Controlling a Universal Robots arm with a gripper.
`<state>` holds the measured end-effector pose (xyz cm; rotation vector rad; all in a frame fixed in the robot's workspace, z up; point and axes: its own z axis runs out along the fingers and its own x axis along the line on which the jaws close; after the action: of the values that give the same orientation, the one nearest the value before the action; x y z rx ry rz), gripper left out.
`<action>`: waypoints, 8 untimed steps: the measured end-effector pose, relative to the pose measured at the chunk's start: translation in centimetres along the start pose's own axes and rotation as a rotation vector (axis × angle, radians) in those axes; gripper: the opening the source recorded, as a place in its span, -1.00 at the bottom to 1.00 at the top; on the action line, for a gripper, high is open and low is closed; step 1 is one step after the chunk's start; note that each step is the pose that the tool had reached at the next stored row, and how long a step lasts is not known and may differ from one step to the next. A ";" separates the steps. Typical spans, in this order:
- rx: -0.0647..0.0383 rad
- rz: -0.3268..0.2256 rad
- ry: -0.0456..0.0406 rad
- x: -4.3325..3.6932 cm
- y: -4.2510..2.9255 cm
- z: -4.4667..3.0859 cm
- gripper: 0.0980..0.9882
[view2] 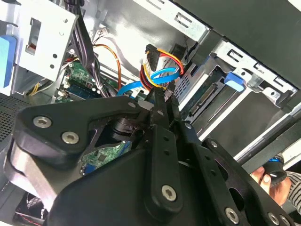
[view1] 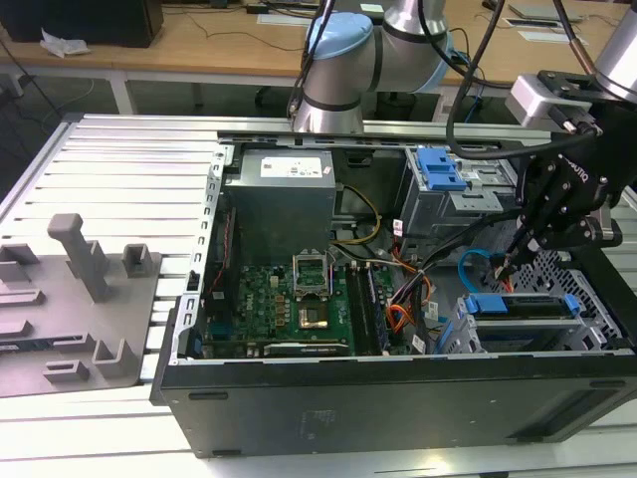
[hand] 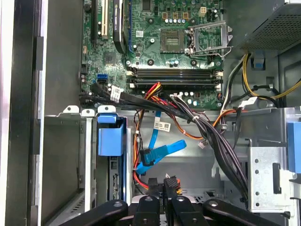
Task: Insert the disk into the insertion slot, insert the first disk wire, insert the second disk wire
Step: 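Insert the first disk wire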
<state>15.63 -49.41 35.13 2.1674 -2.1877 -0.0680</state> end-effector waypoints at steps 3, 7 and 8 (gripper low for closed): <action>0.000 0.000 -0.0001 0.32 -0.01 0.01 -0.85; 0.000 0.000 -0.0001 1.06 -0.01 0.02 -0.85; 0.000 0.000 -0.0001 1.24 -0.01 0.02 -0.85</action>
<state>15.63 -50.66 35.13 2.1675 -2.1877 -0.0680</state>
